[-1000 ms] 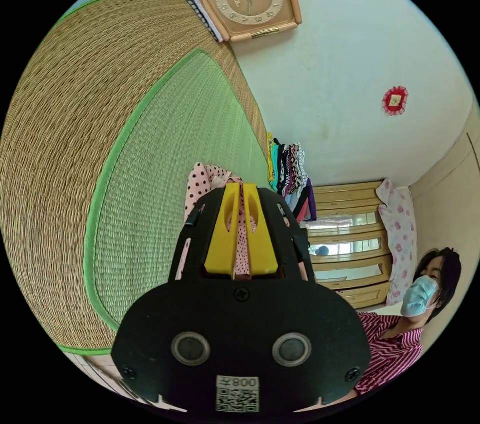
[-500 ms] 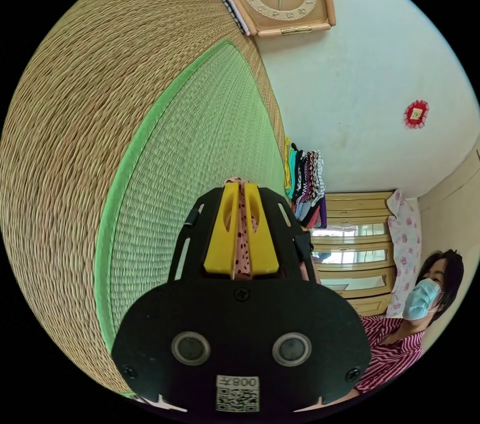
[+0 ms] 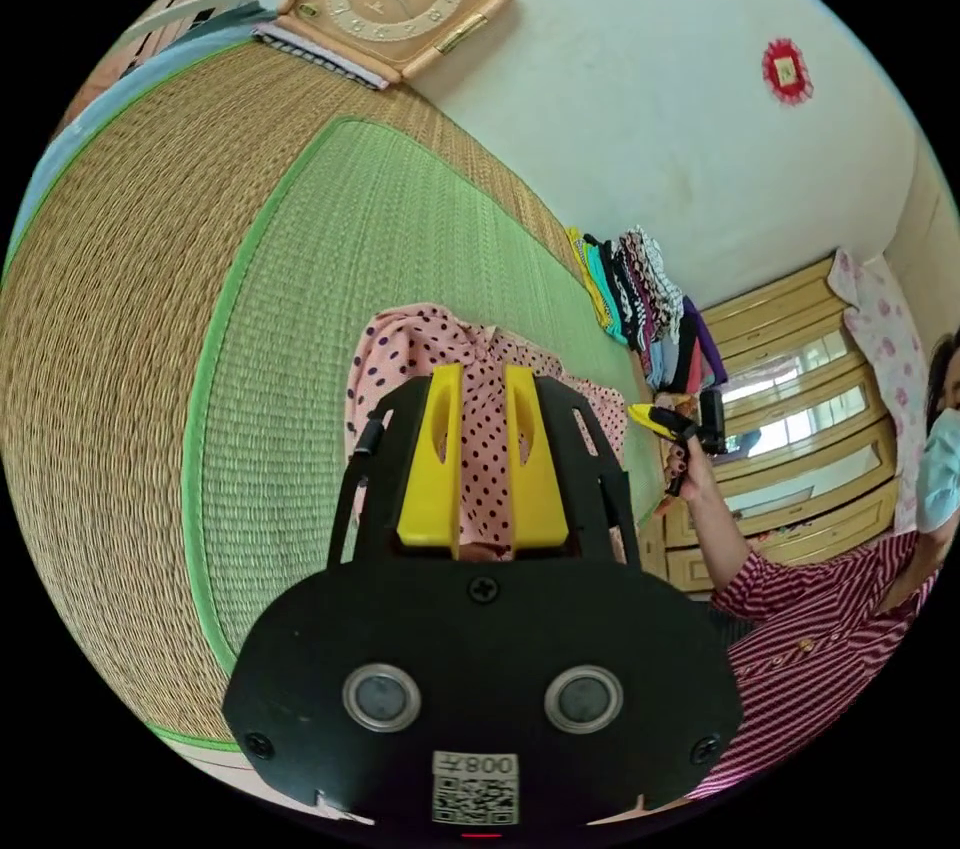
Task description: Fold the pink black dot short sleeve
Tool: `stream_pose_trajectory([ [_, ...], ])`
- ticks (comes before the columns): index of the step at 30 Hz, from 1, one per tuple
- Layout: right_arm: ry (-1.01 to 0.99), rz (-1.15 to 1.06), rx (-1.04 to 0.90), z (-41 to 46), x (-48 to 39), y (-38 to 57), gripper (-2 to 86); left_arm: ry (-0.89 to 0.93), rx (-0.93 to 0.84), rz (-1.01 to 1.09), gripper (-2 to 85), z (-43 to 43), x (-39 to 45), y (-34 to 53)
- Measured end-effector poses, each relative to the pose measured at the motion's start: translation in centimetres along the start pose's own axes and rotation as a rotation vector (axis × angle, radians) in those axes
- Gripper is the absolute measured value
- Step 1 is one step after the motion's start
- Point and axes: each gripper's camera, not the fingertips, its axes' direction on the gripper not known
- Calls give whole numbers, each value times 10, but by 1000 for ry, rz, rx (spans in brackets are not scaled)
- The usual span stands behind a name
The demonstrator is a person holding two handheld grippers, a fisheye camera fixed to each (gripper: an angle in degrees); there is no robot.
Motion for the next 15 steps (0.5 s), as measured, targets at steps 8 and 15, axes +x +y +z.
stream_pose_trajectory([
  [8,397,-124,-162,112,-28,-21,62,-215,-193,145,59,80,50,-27],
  [15,405,-120,-173,137,-13,-16,11,-222,-209,124,10,95,57,-27],
])
